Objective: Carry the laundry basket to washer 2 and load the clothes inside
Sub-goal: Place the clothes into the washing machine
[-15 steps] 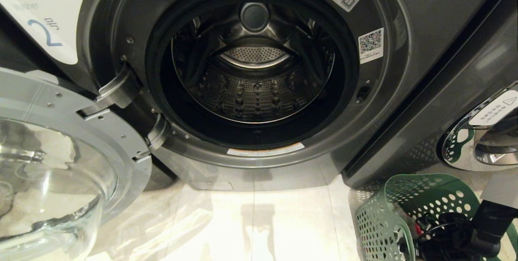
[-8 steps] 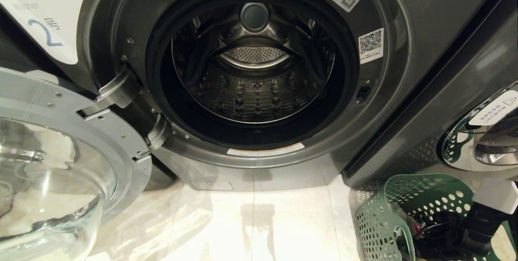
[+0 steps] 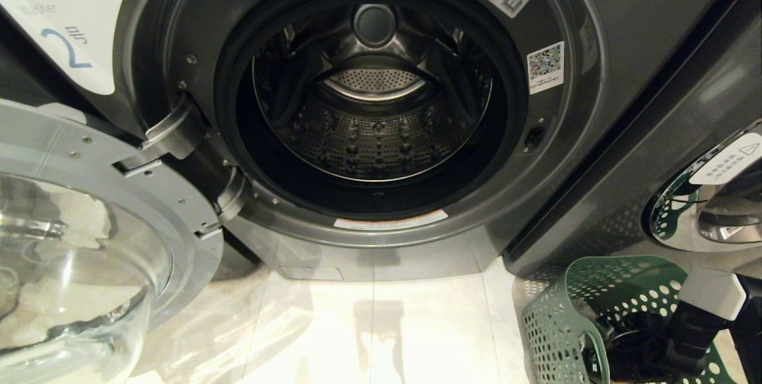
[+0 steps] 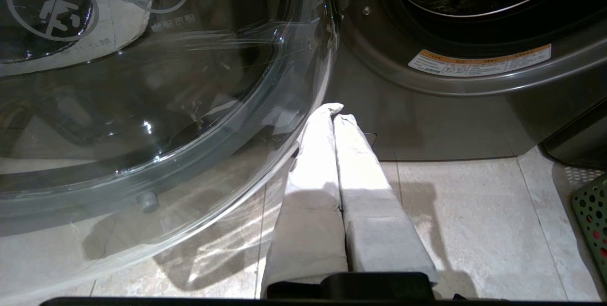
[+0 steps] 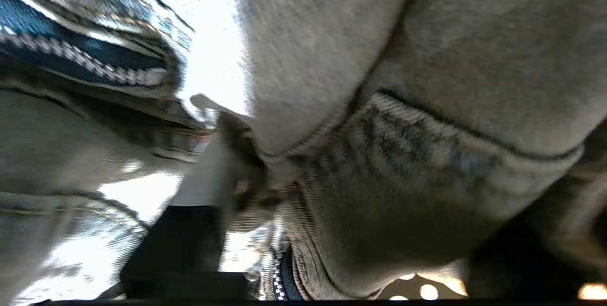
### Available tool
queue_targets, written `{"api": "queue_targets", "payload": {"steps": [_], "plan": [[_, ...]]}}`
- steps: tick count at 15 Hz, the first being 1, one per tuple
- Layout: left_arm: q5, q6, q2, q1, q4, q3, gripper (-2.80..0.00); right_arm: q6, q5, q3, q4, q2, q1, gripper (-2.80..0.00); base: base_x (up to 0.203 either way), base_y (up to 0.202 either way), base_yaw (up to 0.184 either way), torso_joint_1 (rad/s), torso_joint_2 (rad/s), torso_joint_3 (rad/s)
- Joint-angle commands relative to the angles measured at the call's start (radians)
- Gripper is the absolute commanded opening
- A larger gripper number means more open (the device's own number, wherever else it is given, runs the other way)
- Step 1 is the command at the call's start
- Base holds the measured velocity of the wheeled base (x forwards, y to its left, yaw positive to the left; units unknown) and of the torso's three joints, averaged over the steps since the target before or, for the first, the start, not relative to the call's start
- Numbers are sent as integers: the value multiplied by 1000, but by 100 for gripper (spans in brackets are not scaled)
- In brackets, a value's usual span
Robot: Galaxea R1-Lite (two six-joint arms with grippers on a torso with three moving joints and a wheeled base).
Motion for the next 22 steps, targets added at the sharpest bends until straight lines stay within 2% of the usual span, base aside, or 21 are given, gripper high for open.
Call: {"api": "queue_targets", "payload": {"steps": [1, 4, 10, 15, 22], "plan": [[0, -1, 2, 0, -1, 40, -280, 16, 3, -5, -2, 0, 6, -280, 0, 0, 0, 0, 0, 0], [0, -1, 2, 0, -1, 40, -280, 15, -1, 14, 32, -48, 4, -280, 0, 0, 0, 0, 0, 0], [0, -1, 2, 0, -1, 40, -280, 1, -37, 126, 258, -244, -45, -280, 0, 0, 0, 0, 0, 0], [0, -1, 2, 0, -1, 40, -280, -2, -55, 351, 301, -482, -65, -280, 0, 0, 0, 0, 0, 0], [0, -1, 2, 0, -1, 40, -280, -3, -72, 660, 306, -938, -96, -280, 0, 0, 0, 0, 0, 0]]}}
